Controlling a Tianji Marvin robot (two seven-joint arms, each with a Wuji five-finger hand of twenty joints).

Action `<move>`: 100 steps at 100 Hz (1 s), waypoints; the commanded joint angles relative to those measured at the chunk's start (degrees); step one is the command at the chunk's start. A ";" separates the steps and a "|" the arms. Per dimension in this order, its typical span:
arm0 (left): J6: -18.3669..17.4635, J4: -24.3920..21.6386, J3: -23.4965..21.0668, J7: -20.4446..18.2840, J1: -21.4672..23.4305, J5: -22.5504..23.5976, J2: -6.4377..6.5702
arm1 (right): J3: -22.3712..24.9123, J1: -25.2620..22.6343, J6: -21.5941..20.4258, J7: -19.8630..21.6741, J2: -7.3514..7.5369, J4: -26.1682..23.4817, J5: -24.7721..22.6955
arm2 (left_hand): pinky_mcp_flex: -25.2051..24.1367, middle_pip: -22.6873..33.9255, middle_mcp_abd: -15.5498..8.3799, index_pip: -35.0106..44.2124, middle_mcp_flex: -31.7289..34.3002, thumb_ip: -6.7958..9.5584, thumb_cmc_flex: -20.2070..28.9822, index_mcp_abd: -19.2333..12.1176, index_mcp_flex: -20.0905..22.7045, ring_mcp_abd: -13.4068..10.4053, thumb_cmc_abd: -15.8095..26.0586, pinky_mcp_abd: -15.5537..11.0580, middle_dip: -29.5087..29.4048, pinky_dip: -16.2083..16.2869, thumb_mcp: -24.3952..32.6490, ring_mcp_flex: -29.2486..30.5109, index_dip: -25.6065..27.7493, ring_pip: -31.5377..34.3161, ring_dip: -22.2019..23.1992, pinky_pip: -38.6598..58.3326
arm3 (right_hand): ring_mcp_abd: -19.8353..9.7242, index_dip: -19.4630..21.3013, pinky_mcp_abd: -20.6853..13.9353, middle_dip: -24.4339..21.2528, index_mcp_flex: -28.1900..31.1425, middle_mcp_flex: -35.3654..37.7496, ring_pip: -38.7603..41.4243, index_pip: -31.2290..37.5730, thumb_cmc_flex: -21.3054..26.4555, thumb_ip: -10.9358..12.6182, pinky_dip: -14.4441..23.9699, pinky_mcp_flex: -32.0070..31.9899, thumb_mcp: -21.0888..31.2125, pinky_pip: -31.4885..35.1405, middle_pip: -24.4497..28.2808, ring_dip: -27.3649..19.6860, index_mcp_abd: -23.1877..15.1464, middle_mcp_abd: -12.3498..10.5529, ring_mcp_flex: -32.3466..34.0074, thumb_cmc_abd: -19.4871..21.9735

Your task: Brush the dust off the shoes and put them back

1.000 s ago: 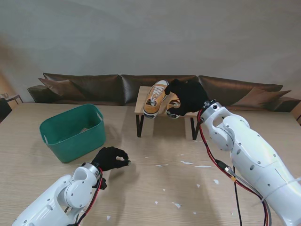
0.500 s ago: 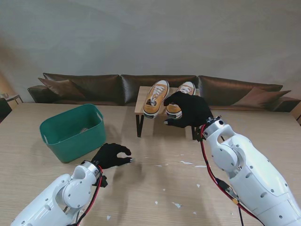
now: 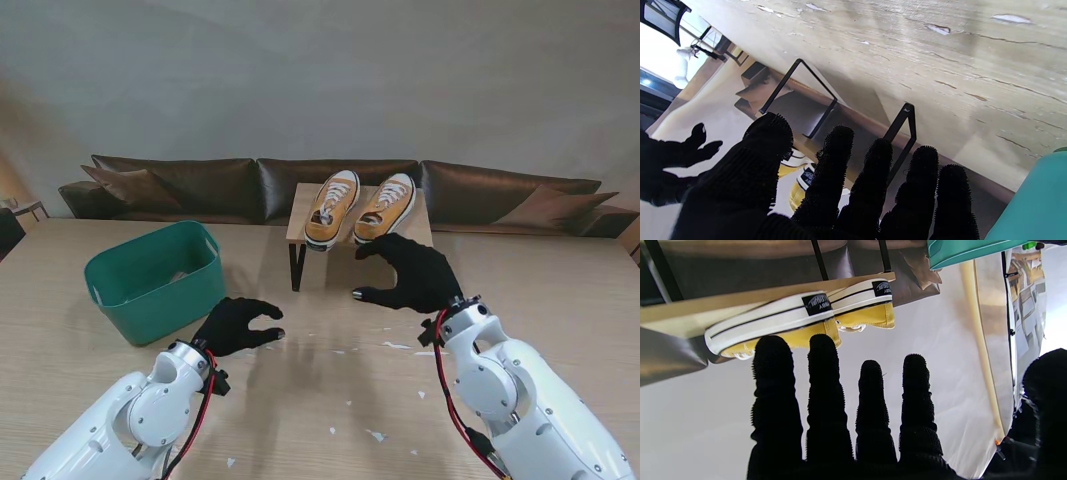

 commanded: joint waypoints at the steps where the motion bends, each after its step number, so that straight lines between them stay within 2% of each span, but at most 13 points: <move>1: -0.36 -1.05 -0.28 -0.78 0.49 -0.57 -0.43 | -0.26 -1.86 -0.01 0.51 -0.46 0.40 0.49 | -0.91 -0.71 -0.32 -1.11 -2.40 1.82 0.44 -1.13 -1.35 0.10 1.28 0.61 -0.79 0.28 -1.06 -2.12 -0.60 -1.44 -1.09 -1.94 | 0.49 -0.62 1.75 -1.25 0.62 -0.31 -0.96 -1.49 0.84 1.57 -0.85 -20.72 -0.62 -1.58 -1.51 -0.54 -0.91 0.86 -2.14 -0.60; 21: -1.13 -2.52 -1.11 -0.49 1.65 -2.70 -0.73 | -0.96 -4.17 -0.47 -2.12 -0.96 2.32 1.91 | -0.11 -0.97 -0.45 -1.88 -3.33 1.90 0.62 -1.05 -2.47 -0.19 1.17 0.63 -1.94 -0.89 -1.68 -2.79 -1.50 -2.80 -2.36 -5.38 | 0.23 -0.82 1.58 -1.62 0.30 -0.69 -2.05 -2.38 1.42 1.77 -1.24 -21.46 -0.30 -2.82 -2.12 -1.08 -0.88 0.78 -2.65 -0.86; 48: -2.39 -4.12 -1.90 -0.21 2.85 -5.69 -1.13 | -2.68 -4.83 -0.71 -6.29 -1.86 6.88 3.94 | 1.27 -1.16 -0.42 -2.31 -4.03 1.95 0.82 -0.94 -3.25 -0.34 1.23 1.06 -2.53 -1.11 -2.44 -3.21 -2.01 -3.51 -3.09 -9.26 | -0.58 -0.70 1.07 -1.67 0.88 -0.27 -2.36 -2.24 2.78 1.73 -1.54 -22.20 0.04 -3.84 -1.93 -1.27 -1.01 0.58 -2.88 -0.62; 67: -2.88 -4.88 -2.40 0.03 3.52 -6.73 -1.28 | -3.07 -4.03 -1.56 -6.34 -1.96 9.60 4.92 | 3.65 -1.12 -0.44 -2.37 -4.15 2.04 0.96 -0.95 -3.52 -0.29 1.25 1.38 -2.73 1.14 -2.90 -3.26 -2.33 -3.65 -3.32 -15.23 | -0.66 -0.60 1.13 -1.63 1.71 0.62 -2.17 -1.78 3.89 1.55 -1.48 -22.32 1.06 -3.93 -1.67 -1.24 -0.88 0.67 -2.72 -0.69; 73: -3.06 -5.00 -2.50 0.11 3.64 -7.18 -1.34 | -3.10 -3.76 -1.60 -6.40 -2.03 10.25 5.28 | 3.99 -1.13 -0.33 -2.45 -4.17 2.05 1.05 -0.85 -3.68 -0.30 1.18 1.58 -2.75 1.50 -2.91 -3.22 -2.38 -3.61 -3.30 -15.90 | -0.80 -0.57 1.10 -1.62 2.14 0.84 -2.07 -1.56 4.08 1.44 -1.44 -22.26 1.83 -3.88 -1.63 -1.21 -0.87 0.82 -2.62 -0.87; 90: -3.24 -5.36 -2.65 -0.09 3.85 -8.13 -1.40 | -3.60 -2.94 -1.56 -6.46 -2.32 11.80 6.74 | 4.05 -1.12 -0.30 -2.45 -4.20 2.05 1.03 -0.77 -3.62 -0.31 1.17 1.71 -2.75 2.56 -3.06 -3.34 -2.42 -3.67 -3.31 -16.92 | -0.36 -0.88 1.16 -1.62 2.30 0.87 -1.87 -1.24 2.37 -0.18 -1.28 -22.71 8.65 -4.08 -1.67 -1.21 -0.62 1.19 -3.03 -2.91; 100: -3.48 -5.22 -2.67 -0.18 3.81 -8.23 -1.39 | -3.91 -2.63 -1.71 -6.53 -2.28 12.26 6.48 | 4.07 -1.15 -0.33 -2.54 -4.25 2.05 1.00 -0.88 -3.83 -0.34 1.20 1.82 -2.76 3.09 -3.16 -3.30 -2.46 -3.69 -3.31 -17.28 | -0.75 -0.92 1.09 -1.60 2.34 0.94 -1.82 -1.18 2.03 -0.37 -1.21 -22.64 9.62 -4.03 -1.60 -1.21 -0.73 1.12 -3.00 -3.25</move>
